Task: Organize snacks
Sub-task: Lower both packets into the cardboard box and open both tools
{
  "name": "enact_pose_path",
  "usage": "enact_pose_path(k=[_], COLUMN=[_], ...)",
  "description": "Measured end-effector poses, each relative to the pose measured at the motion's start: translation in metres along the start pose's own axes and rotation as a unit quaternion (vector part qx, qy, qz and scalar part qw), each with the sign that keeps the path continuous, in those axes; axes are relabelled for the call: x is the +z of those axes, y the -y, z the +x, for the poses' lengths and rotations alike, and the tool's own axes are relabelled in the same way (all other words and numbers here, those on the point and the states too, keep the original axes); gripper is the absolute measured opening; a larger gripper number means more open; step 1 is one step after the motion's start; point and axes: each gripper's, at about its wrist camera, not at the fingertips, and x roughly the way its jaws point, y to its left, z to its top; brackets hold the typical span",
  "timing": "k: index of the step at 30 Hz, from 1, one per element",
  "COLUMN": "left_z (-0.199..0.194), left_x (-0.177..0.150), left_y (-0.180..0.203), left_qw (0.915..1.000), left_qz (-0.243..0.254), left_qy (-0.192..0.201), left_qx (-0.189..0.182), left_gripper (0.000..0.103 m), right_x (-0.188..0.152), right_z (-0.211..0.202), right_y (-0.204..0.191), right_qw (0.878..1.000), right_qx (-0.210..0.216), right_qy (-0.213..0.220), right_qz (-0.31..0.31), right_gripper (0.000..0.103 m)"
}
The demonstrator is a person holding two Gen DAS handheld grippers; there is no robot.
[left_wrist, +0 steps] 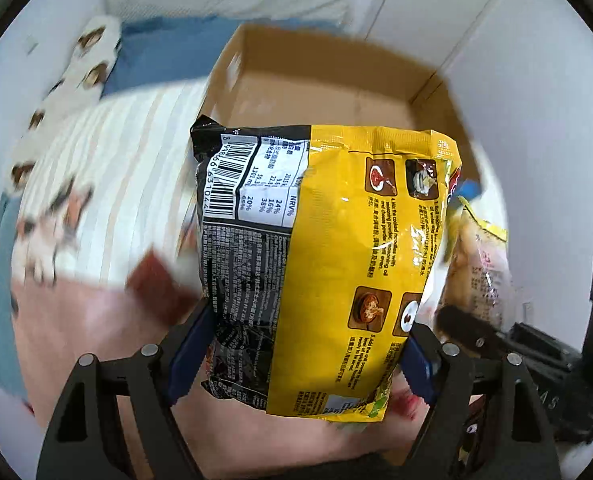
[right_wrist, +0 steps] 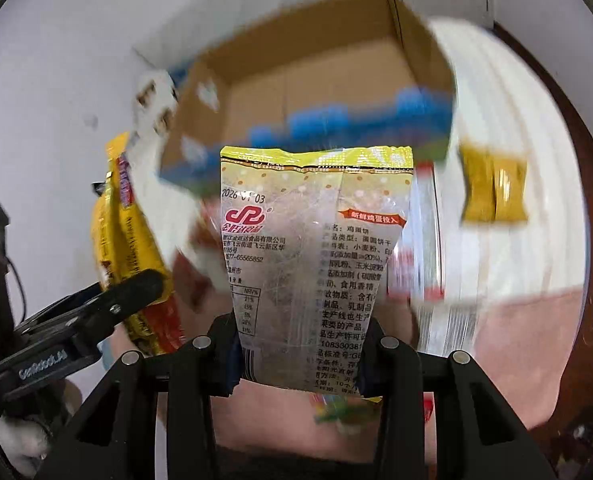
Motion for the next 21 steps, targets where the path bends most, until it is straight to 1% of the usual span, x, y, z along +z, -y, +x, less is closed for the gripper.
enact_pose_path(k=[1, 2, 5, 6, 9, 10, 12, 13, 15, 16, 17, 21], left_z=[-0.004, 0.007, 0.017, 0.026, 0.061, 0.069, 0.095, 0.105, 0.130, 0.135, 0.145, 0.174], left_x=[0.017, 0.036, 0.086, 0.101, 0.156, 0.157, 0.184, 0.192, 0.206, 0.212, 0.217, 0.231], left_y=[0.002, 0.017, 0.021, 0.023, 0.026, 0.027, 0.023, 0.022, 0.019, 0.022, 0.023, 0.025], left_qw=[1.0000, 0.9999, 0.9998, 0.9998, 0.9995, 0.9992, 0.9983, 0.9977, 0.9959, 0.9950, 0.9938, 0.9904], left_qz=[0.003, 0.005, 0.007, 0.007, -0.001, -0.001, -0.003, -0.002, -0.008, -0.007, -0.007, -0.003], left_qy=[0.006, 0.009, 0.012, 0.008, -0.026, -0.034, -0.057, -0.067, -0.090, -0.099, -0.110, -0.138], left_qx=[-0.006, -0.008, -0.013, -0.014, -0.018, -0.019, -0.010, -0.008, -0.009, -0.011, -0.009, -0.001], left_gripper=[0.082, 0.082, 0.082, 0.082, 0.082, 0.082, 0.082, 0.082, 0.082, 0.082, 0.082, 0.082], right_x=[0.017, 0.029, 0.073, 0.086, 0.136, 0.147, 0.174, 0.189, 0.204, 0.216, 0.220, 0.246], right_z=[-0.010, -0.014, -0.018, -0.013, 0.016, 0.025, 0.045, 0.061, 0.077, 0.091, 0.098, 0.125], right_y=[0.000, 0.000, 0.000, -0.022, -0.020, -0.020, -0.018, -0.014, -0.007, -0.002, 0.003, 0.016], right_qw=[1.000, 1.000, 0.999, 0.999, 0.999, 0.999, 0.999, 0.999, 0.999, 0.999, 0.999, 0.997], right_qx=[0.008, 0.012, 0.012, 0.009, -0.004, -0.009, -0.022, -0.031, -0.038, -0.046, -0.052, -0.067], right_qy=[0.014, 0.023, 0.046, 0.049, 0.042, 0.036, 0.026, 0.015, 0.005, -0.002, -0.005, -0.025], right_qz=[-0.002, -0.002, -0.004, -0.004, -0.008, -0.010, -0.009, -0.009, -0.008, -0.009, -0.008, -0.007], right_gripper=[0.044, 0.044, 0.044, 0.044, 0.044, 0.044, 0.044, 0.044, 0.044, 0.044, 0.044, 0.044])
